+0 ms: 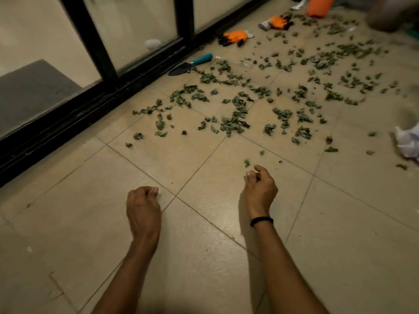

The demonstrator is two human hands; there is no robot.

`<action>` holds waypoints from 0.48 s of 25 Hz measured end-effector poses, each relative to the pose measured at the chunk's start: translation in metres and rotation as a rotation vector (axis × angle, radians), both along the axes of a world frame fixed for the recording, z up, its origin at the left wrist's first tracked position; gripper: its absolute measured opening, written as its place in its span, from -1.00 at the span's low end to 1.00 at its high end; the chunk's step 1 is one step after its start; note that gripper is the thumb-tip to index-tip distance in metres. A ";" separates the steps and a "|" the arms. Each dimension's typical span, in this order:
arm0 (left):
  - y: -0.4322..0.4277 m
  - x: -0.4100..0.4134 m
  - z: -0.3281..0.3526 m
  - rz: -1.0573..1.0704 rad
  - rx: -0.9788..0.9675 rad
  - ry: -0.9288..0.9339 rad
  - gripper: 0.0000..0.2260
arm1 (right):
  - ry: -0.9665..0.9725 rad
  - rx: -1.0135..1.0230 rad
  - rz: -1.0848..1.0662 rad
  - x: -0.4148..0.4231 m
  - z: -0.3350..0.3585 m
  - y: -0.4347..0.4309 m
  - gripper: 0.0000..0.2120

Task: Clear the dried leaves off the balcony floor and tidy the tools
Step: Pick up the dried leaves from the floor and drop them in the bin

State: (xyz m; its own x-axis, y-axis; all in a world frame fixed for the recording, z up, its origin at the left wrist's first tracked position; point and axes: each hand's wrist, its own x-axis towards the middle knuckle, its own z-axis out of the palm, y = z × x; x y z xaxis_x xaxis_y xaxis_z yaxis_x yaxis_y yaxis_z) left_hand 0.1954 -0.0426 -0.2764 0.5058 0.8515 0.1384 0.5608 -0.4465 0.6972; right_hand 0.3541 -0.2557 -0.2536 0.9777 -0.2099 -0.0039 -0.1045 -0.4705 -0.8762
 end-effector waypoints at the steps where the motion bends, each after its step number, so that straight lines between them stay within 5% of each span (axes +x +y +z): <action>1: -0.006 0.005 0.004 -0.016 -0.027 -0.022 -0.90 | 0.000 -0.035 0.015 0.012 -0.003 -0.002 -0.68; 8: -0.068 0.090 0.021 -0.304 -0.120 -0.197 -0.88 | -0.079 -0.349 0.277 0.049 -0.015 0.001 -0.84; 12: -0.106 0.157 0.021 -0.589 -0.136 -0.098 -0.71 | -0.112 -0.262 0.018 0.048 -0.010 -0.060 -0.90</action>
State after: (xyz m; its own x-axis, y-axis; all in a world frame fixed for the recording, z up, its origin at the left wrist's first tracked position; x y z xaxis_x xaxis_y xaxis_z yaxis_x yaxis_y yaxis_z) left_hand 0.3525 -0.1491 -0.2555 0.8873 0.4459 0.1175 0.1772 -0.5650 0.8058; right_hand 0.4021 -0.3161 -0.2640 0.9726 -0.1716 0.1568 -0.0030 -0.6836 -0.7298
